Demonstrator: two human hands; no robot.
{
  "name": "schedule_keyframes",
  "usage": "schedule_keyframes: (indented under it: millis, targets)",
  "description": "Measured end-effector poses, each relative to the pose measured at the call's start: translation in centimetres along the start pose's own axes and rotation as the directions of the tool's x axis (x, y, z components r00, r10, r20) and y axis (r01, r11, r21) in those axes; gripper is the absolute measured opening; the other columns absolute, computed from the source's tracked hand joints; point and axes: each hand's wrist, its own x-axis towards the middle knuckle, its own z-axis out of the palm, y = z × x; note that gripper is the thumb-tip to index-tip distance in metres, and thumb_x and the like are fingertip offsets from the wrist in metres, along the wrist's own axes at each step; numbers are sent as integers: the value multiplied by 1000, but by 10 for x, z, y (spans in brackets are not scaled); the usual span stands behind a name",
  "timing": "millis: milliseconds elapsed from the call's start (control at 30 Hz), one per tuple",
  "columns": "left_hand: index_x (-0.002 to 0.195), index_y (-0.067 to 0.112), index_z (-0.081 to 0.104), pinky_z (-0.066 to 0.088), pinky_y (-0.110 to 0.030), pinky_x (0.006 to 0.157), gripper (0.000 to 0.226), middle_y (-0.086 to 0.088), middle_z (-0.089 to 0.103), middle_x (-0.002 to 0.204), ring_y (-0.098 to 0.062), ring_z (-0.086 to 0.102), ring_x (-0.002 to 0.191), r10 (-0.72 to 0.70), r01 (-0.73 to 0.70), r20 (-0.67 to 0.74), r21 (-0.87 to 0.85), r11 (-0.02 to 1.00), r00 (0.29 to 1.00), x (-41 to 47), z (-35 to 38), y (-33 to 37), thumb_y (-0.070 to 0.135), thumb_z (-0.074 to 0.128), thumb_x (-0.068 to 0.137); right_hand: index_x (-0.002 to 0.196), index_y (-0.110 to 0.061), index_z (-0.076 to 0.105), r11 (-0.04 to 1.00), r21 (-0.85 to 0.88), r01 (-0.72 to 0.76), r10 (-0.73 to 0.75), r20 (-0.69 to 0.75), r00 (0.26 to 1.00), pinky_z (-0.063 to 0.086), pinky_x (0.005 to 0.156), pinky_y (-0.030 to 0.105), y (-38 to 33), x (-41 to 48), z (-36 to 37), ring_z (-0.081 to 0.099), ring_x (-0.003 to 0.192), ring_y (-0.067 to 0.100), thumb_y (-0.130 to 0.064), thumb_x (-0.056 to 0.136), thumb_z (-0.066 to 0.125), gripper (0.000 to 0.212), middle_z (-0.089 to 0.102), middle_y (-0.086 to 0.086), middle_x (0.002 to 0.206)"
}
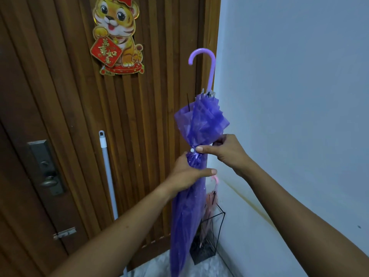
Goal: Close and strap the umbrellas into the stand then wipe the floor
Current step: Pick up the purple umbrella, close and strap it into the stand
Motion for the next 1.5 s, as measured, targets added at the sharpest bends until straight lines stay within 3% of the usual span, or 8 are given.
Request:
schedule_keyframes:
  millis: [233,467,700,967,1233,1300,1400,1500]
  targets:
    - [83,13,63,48,-29,61,13,-5,61,72,-20,60,67,-51,59,-201,32,998,978,-1,8,9,1,66,76,101,4,68,993,-62,-98,103,82,991,41,46,13,-4,1,-6,51,44,1,-27,84,80,37,60,-12,57]
    - [71,10,57,44,-24,52,11,-3,54,62,-13,53,54,-45,53,-151,52,997,987,3,6,7,0,60,74,90,-8,64,995,-24,-102,105,168,980,43,48,12,-4,1,-14,55,49,0,-21,88,77,19,60,-15,57]
    - [52,13,46,39,-23,49,19,2,45,51,-11,45,46,-20,25,-139,36,999,990,2,1,11,2,57,63,65,-15,56,993,-7,-122,121,205,971,39,48,19,-1,-4,-20,44,47,11,-24,87,79,33,54,3,55]
    - [45,13,47,34,-27,50,10,-7,44,48,-20,42,43,-70,66,-28,-144,987,997,3,-9,12,7,53,49,53,-25,53,998,51,-42,32,192,981,26,45,21,6,-16,-31,29,44,13,-16,89,75,43,33,-7,47]
    - [66,10,40,36,-24,45,34,-4,38,54,-15,37,43,-70,223,347,-424,878,935,4,0,14,9,56,36,56,-22,50,984,124,-126,99,207,973,18,52,30,18,-18,-33,22,50,15,-29,81,79,39,27,4,58]
    - [71,7,46,37,-26,52,35,-4,45,54,-15,44,44,-54,318,520,-434,843,853,3,-2,19,9,57,38,71,-11,52,979,155,-135,93,255,963,31,54,25,18,-15,-34,34,54,14,-29,83,81,36,39,4,63]
    - [77,4,59,37,-32,64,28,-7,54,60,-19,54,52,12,411,709,-423,807,705,4,-9,22,14,62,51,106,14,51,938,303,-166,46,367,929,47,81,33,18,-13,-32,45,89,32,-31,81,83,60,47,18,96]
    - [82,-4,62,49,-33,67,33,-17,62,68,-27,61,62,2,428,722,-412,804,692,1,-9,25,17,59,57,115,14,49,899,408,-162,-11,390,921,54,91,35,14,-15,-29,53,101,39,-13,89,72,44,51,27,110]
